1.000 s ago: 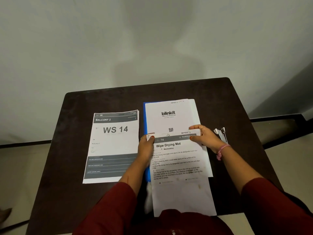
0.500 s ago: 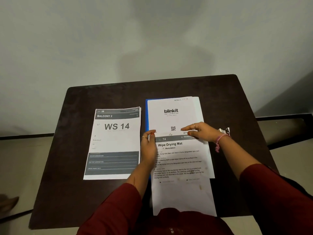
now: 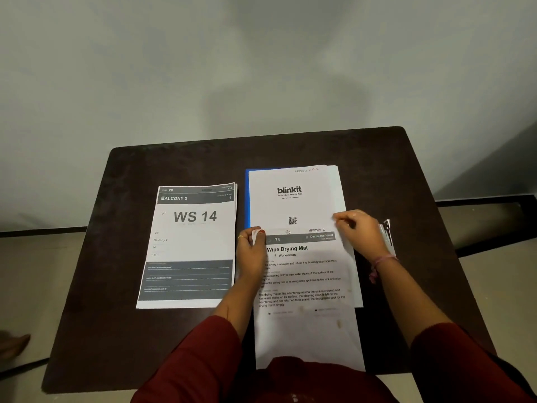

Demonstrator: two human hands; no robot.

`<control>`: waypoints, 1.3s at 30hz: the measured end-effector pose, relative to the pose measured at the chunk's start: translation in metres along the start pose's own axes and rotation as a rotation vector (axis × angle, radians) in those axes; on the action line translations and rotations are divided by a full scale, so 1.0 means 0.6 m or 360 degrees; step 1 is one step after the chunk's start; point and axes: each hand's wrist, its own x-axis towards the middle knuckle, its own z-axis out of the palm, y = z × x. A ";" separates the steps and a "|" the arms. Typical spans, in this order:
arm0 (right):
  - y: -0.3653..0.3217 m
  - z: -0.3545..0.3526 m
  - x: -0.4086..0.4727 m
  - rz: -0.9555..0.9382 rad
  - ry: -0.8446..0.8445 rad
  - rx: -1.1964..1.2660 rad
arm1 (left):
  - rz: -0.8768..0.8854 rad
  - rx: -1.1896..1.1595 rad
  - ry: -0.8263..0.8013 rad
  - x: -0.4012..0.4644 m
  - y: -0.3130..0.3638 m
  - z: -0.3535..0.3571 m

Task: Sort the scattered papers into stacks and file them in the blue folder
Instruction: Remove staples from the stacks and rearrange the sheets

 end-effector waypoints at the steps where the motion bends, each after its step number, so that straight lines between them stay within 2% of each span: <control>1: 0.007 -0.007 -0.007 0.0034 0.0171 -0.0060 | 0.0022 0.0028 -0.0015 0.001 -0.003 -0.001; 3: 0.021 -0.020 -0.025 0.0177 0.0445 -0.0264 | 0.0039 0.0071 -0.0038 0.000 -0.006 0.000; 5: 0.037 -0.032 -0.040 0.0419 0.0544 -0.0444 | 0.0035 0.0075 -0.0026 0.000 -0.009 0.001; 8: 0.061 -0.041 -0.052 0.0667 0.0420 -0.0420 | 0.0032 0.0039 0.0019 -0.004 -0.002 0.004; 11: 0.070 -0.040 -0.053 0.0739 0.0280 -0.0265 | -0.0009 -0.0075 0.0019 -0.007 0.001 0.003; 16: 0.074 -0.043 -0.045 0.0749 0.0343 -0.0137 | -0.0090 -0.0107 0.0038 -0.012 -0.006 -0.006; 18: 0.064 -0.045 -0.041 0.0873 0.0396 0.0390 | -0.0121 -0.0085 0.0039 -0.017 -0.014 -0.011; 20: 0.038 -0.047 -0.040 0.1042 0.0320 0.1163 | -0.0126 -0.0032 0.0044 -0.023 -0.023 -0.015; 21: 0.029 -0.046 -0.038 0.1041 0.0250 0.1413 | -0.0121 -0.0034 0.0048 -0.026 -0.026 -0.016; 24: 0.003 -0.035 -0.028 0.0879 -0.0006 0.1604 | -0.0107 -0.0084 0.0053 -0.033 -0.029 -0.018; 26: -0.026 -0.022 -0.020 0.0728 -0.0218 0.1416 | -0.0096 -0.0111 0.0051 -0.035 -0.029 -0.020; 32: -0.100 0.018 0.019 0.0052 -0.0936 0.0299 | -0.0055 -0.0133 0.0073 -0.040 -0.032 -0.023; 35: -0.133 0.031 0.031 -0.0523 -0.1052 -0.0372 | 0.0006 -0.0121 0.0085 -0.042 -0.032 -0.023; 39: -0.164 0.047 0.043 -0.0800 -0.1119 -0.0802 | 0.0007 -0.0125 0.0101 -0.041 -0.031 -0.024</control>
